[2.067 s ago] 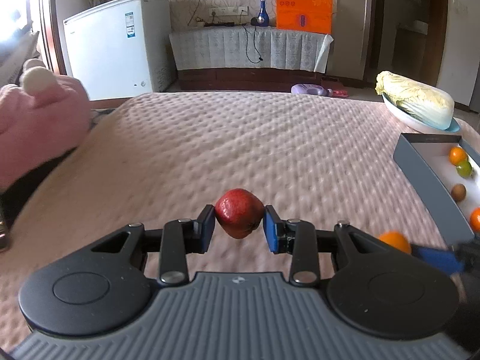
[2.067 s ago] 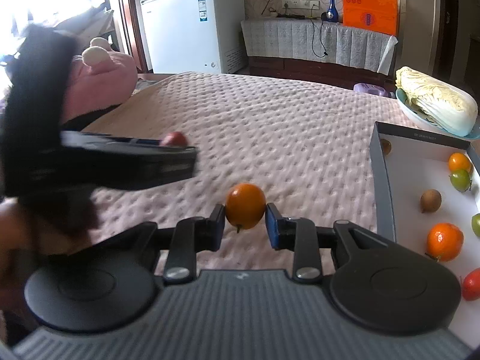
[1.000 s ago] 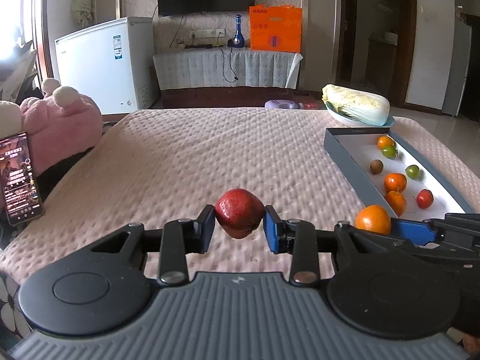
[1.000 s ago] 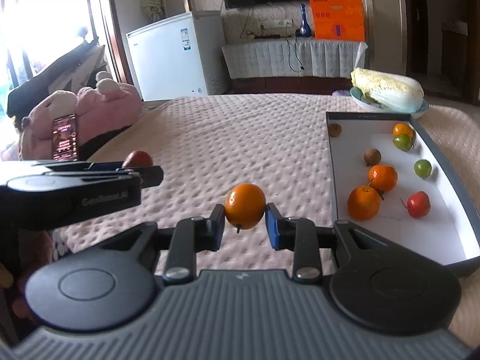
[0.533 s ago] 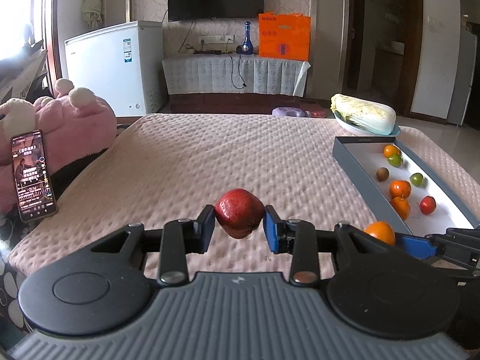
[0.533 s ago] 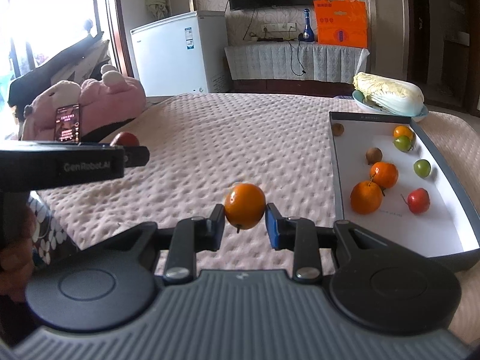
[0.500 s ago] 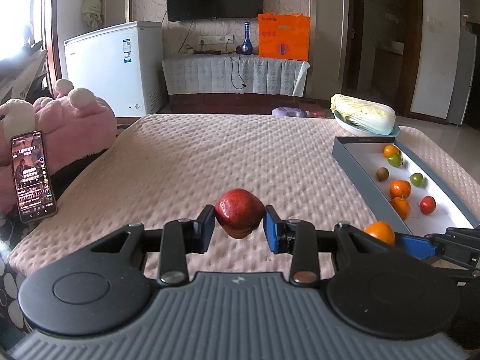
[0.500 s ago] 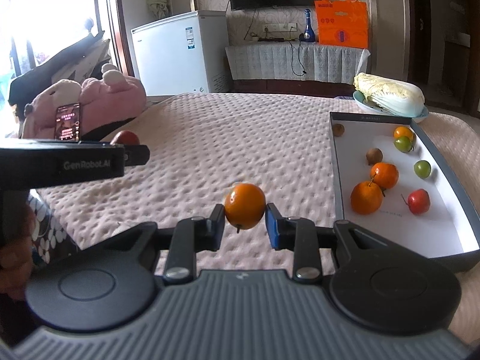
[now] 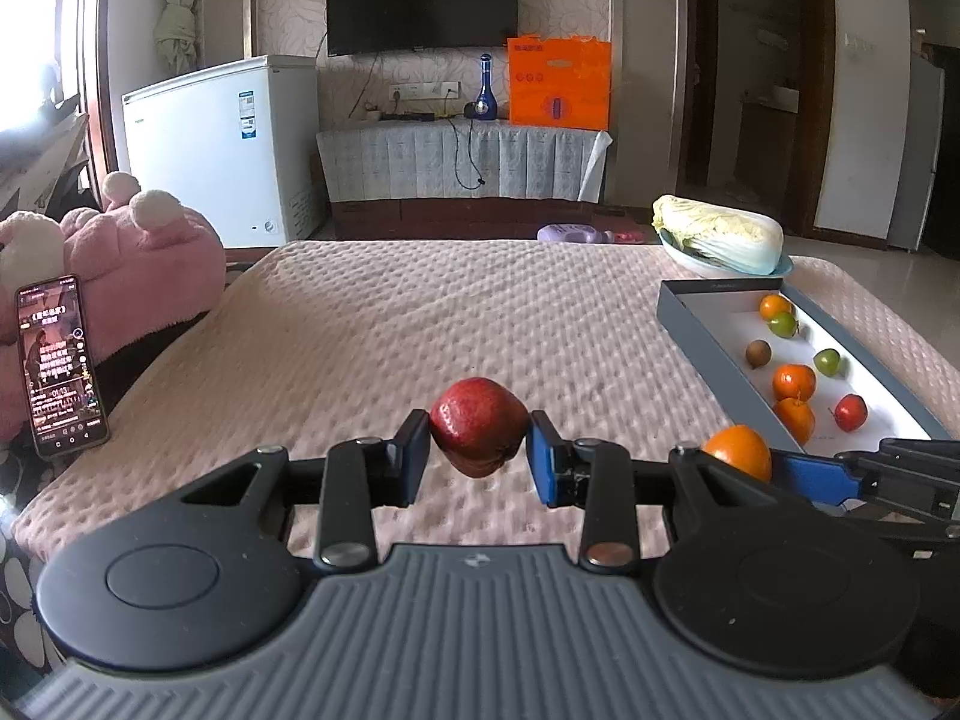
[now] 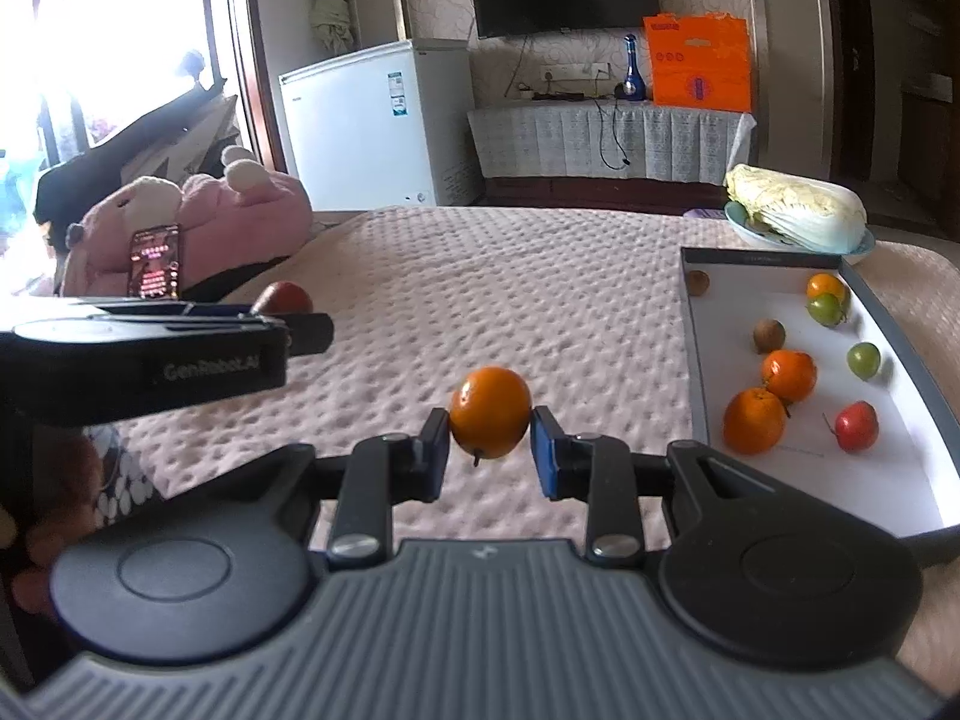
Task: Organize fruits
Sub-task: 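Carry the red apple and the orange over the gray box with both grippers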
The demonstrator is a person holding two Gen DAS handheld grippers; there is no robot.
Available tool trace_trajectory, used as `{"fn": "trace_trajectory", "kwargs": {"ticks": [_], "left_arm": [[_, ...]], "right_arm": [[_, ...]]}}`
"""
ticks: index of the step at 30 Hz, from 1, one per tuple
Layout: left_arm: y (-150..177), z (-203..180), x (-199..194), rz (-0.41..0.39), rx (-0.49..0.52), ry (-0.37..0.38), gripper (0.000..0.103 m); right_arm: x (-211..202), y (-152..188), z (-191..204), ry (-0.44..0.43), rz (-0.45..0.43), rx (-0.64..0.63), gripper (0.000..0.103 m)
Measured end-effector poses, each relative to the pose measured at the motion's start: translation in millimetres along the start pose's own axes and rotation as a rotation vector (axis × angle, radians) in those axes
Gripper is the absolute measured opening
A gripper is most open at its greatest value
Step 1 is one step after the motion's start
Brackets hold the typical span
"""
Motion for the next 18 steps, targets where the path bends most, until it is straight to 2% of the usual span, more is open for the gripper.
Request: {"fn": "trace_trajectory", "kwargs": {"ticks": [18], "left_arm": [[-6,-17,8,0.000,0.008,0.027,0.041]], "right_arm": [[-16,-7,-20,0.008,-0.039,0.032,0.032]]}}
Point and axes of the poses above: each gripper's, at about its wrist camera, not at the fingertips, and x roughly the way its jaws point, z to its left, y to its underside, the point moved 3 cm from there along x, roughly the way its jaws point, and after that the axes turned 5 degrees about x, right-handed, at the moved point
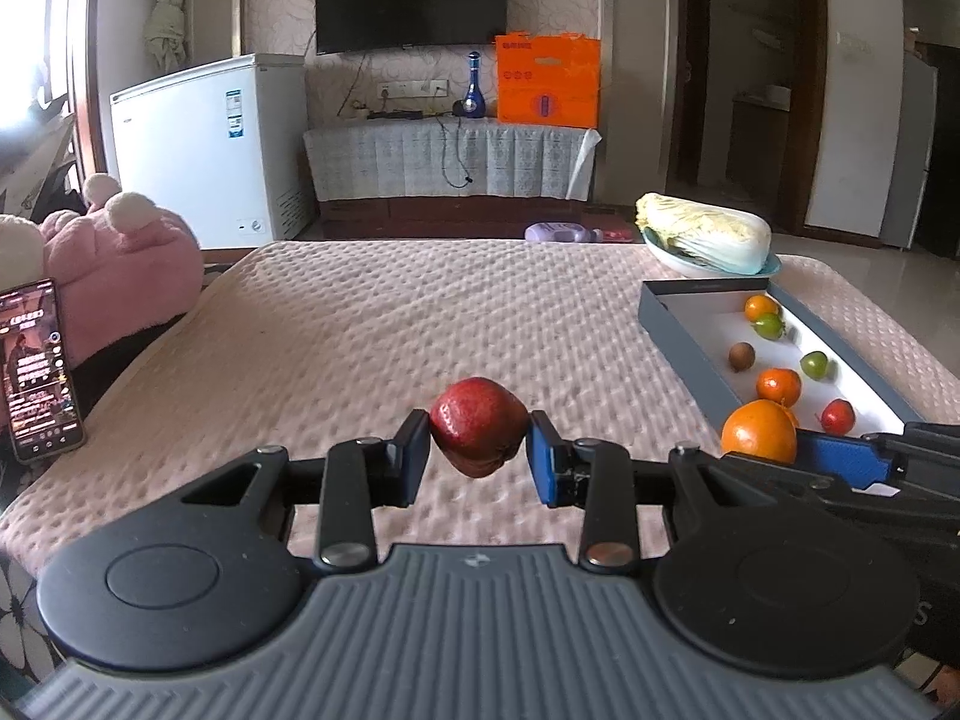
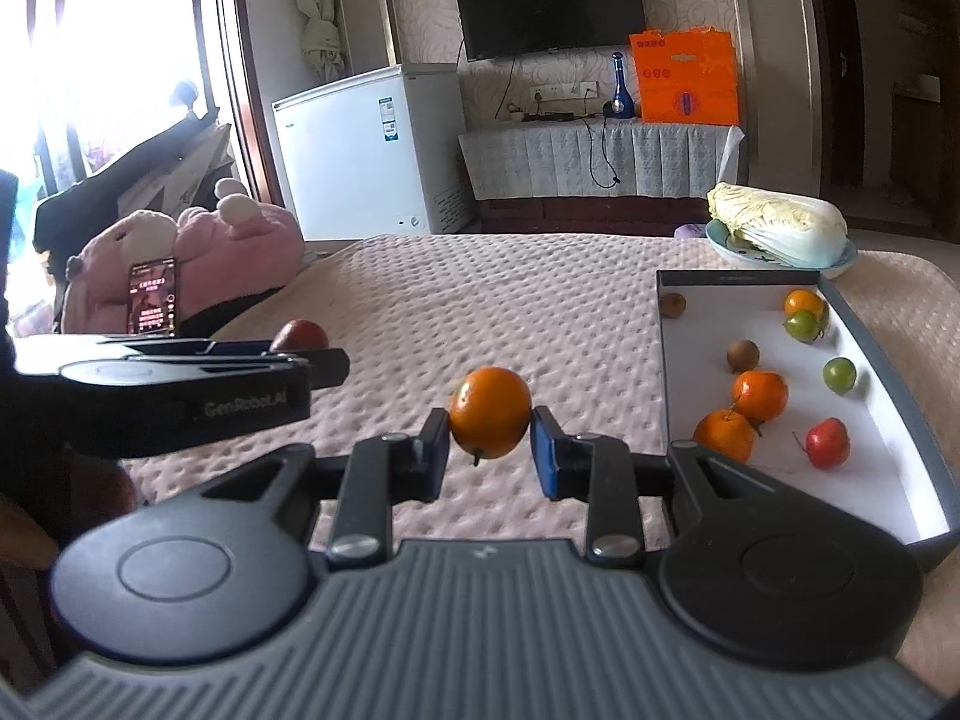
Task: Organize fruits
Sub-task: 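Carry the red apple and the orange over the gray box with both grippers, then open the left gripper to drop the red apple while the right gripper releases the orange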
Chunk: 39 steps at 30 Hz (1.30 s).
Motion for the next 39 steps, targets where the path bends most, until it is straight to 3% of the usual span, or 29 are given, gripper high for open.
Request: {"fn": "trace_trajectory", "kwargs": {"ticks": [10,14,20,28,39], "left_arm": [[-3,-22,10,0.002,0.017,0.035,0.041],[-5,-32,16,0.010,0.009,0.057,0.041],[-7,-51,20,0.007,0.031,0.093,0.040],[-22,-87,26,-0.010,0.056,0.177,0.040],[-69,-172,87,-0.003,0.094,0.238,0.041]], "right_arm": [[-14,-20,-18,0.006,-0.013,-0.049,0.032],[-18,-28,-34,0.046,-0.008,-0.101,0.032],[-22,-24,-70,0.129,-0.013,0.019,0.032],[-24,-27,-117,0.221,-0.009,0.072,0.032],[-18,-25,-138,0.234,0.028,0.098,0.032]]}}
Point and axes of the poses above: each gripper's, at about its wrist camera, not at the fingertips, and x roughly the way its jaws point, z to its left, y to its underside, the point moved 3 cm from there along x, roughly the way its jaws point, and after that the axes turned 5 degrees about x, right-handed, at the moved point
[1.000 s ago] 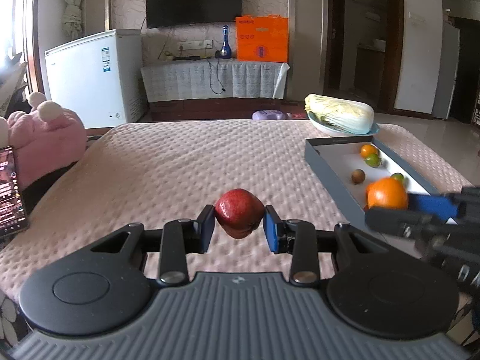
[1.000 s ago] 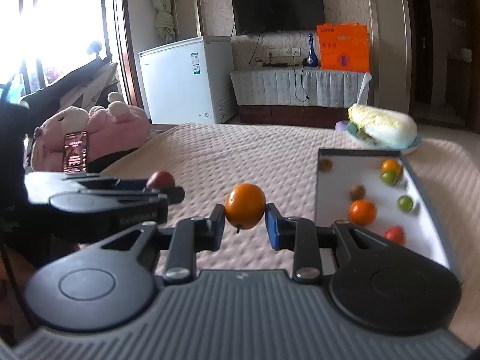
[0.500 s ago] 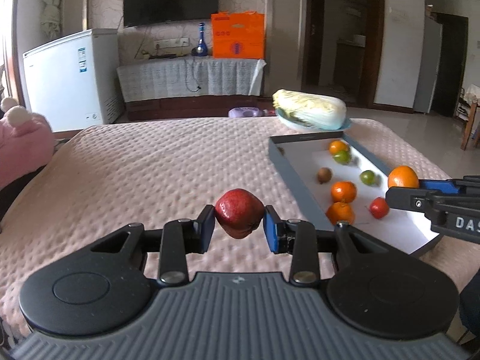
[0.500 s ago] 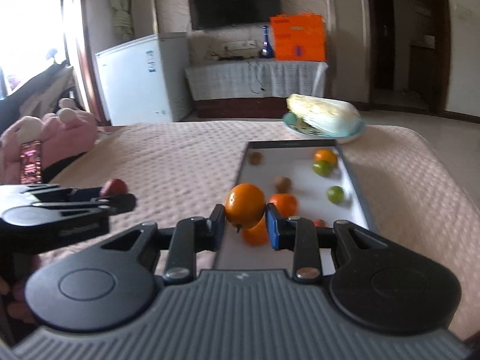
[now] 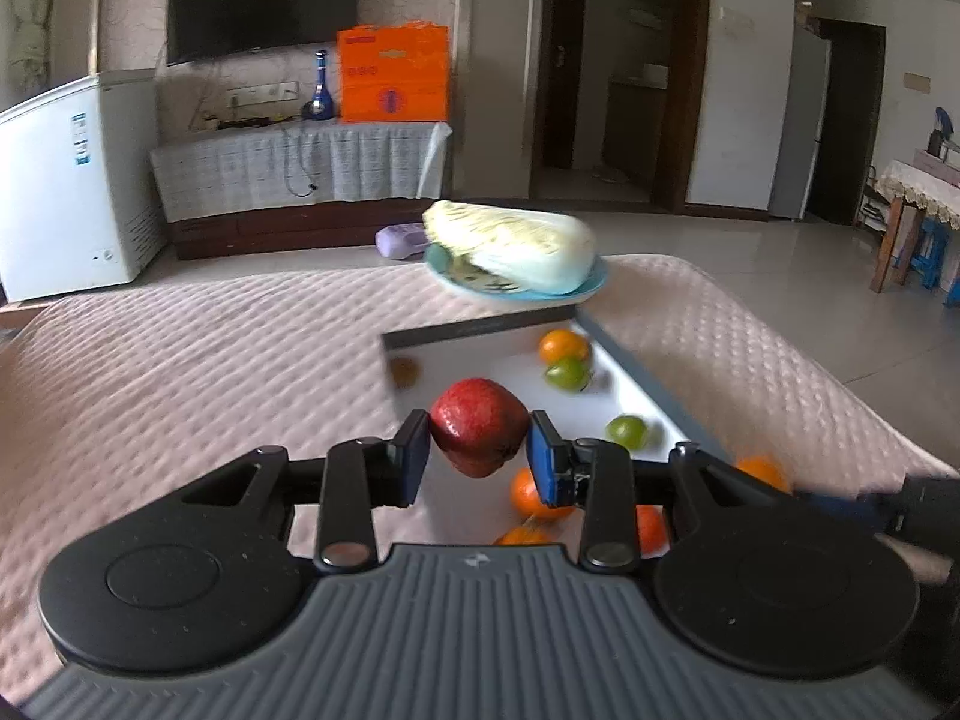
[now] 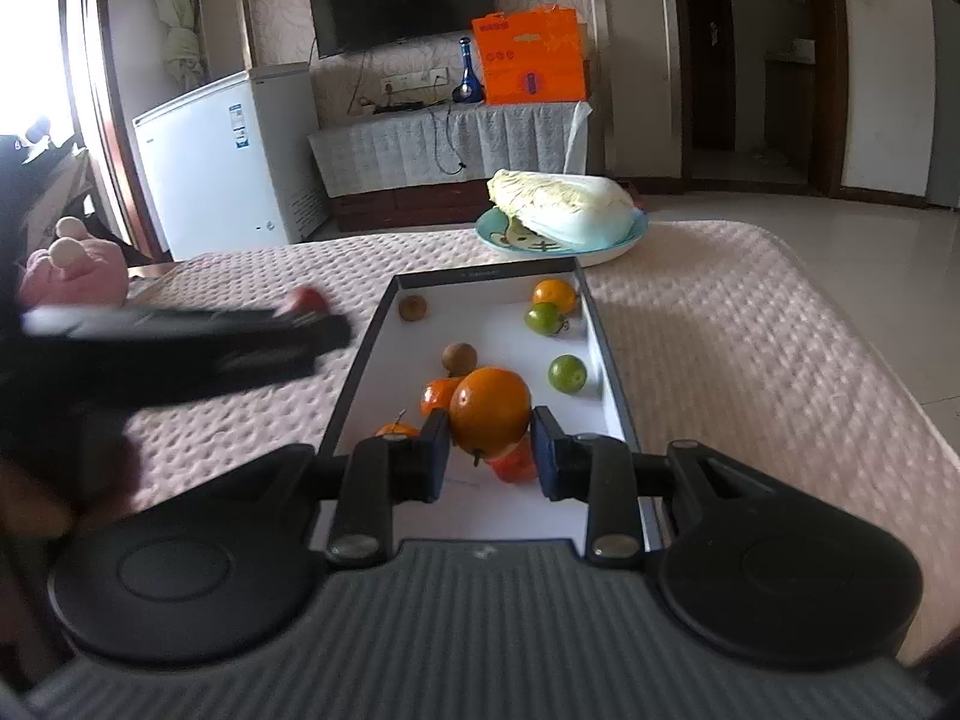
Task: Organize fruits
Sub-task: 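Open the left gripper to drop the red apple while the right gripper releases the orange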
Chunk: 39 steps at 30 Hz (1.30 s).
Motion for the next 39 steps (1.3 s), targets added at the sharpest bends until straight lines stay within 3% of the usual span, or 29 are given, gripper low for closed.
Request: {"fn": "trace_trajectory", "kwargs": {"ticks": [6,8,11,22,35,38,39], "left_arm": [[-4,-26,32,0.045,0.054,-0.005,0.043],[-2,-30,32,0.044,0.062,-0.006,0.056],[1,-30,27,0.027,0.071,-0.010,0.067],[3,5,-34,-0.054,0.042,-0.022,0.071],[61,32,-94,0.033,0.009,-0.076,0.071],[67,32,-102,0.044,0.002,-0.085,0.071],[68,32,-105,0.045,-0.003,-0.089,0.071]], "right_arm": [[21,-1,5,0.004,0.035,-0.028,0.032],[23,-1,3,0.009,0.041,-0.007,0.032],[26,-1,4,0.003,0.046,-0.001,0.032],[39,-3,8,0.023,0.052,0.012,0.033],[50,0,19,0.054,0.065,0.008,0.034],[45,-1,19,0.060,0.030,0.013,0.067],[43,-2,19,0.062,0.017,0.011,0.070]]}}
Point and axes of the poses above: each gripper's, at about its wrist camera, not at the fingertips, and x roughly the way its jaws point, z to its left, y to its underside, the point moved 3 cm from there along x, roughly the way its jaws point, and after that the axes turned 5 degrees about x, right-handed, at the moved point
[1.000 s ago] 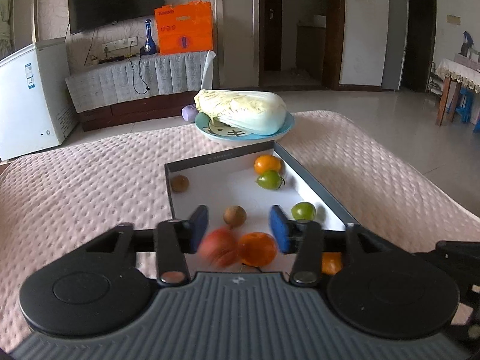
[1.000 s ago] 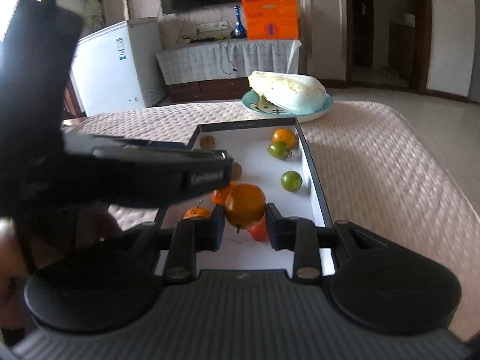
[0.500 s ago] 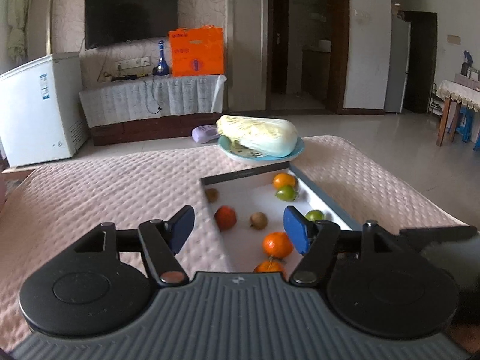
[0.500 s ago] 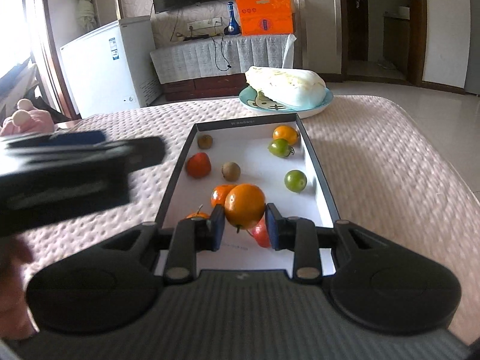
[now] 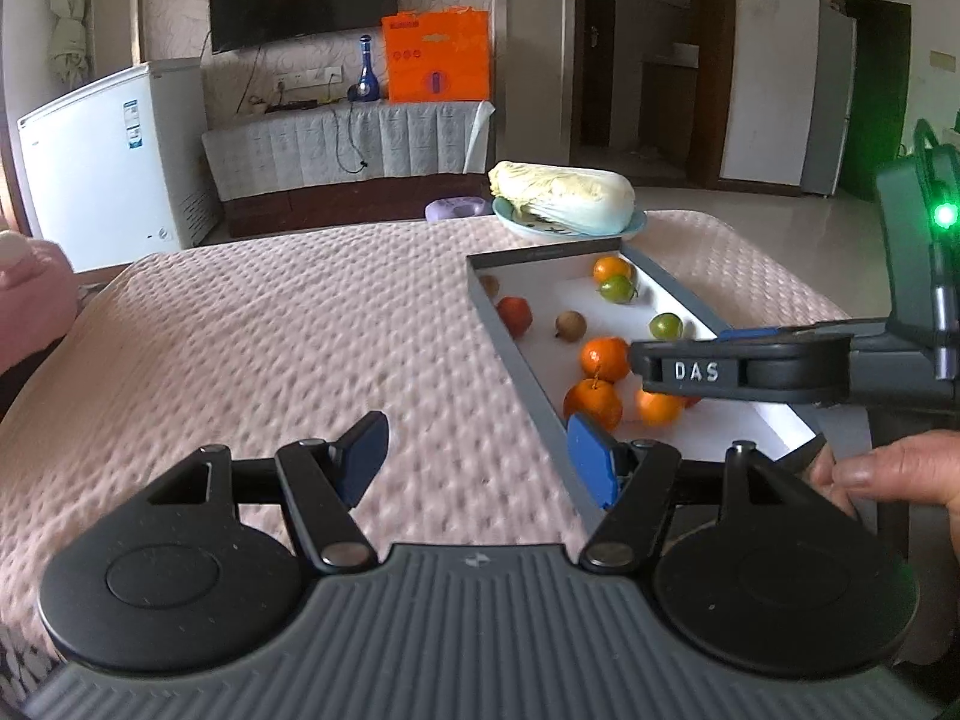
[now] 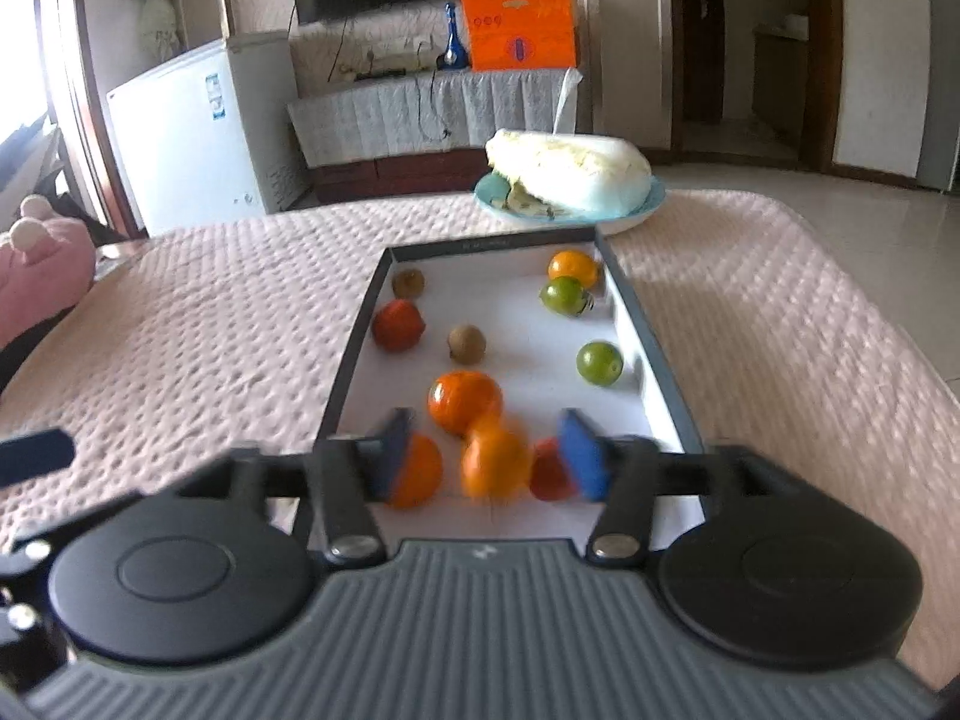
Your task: Organize fruits
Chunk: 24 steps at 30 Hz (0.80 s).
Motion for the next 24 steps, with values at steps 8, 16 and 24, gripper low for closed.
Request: {"fn": "trace_trajectory", "kwargs": {"ticks": [8,16,24], "left_arm": [[0,1,-16,-0.003,0.006,-0.053,0.078],[1,-6,-27,-0.014,0.015,-0.046,0.083],[-1,-20,-36,-0.029,0.038,-0.022,0.088]], "right_arm": [[-26,0,-5,-0.033,-0.034,0.015,0.070],[-74,7,-33,-0.063,-0.096,0.095,0.070],[-94,22,-67,0.012,-0.087,0.098,0.070]]}}
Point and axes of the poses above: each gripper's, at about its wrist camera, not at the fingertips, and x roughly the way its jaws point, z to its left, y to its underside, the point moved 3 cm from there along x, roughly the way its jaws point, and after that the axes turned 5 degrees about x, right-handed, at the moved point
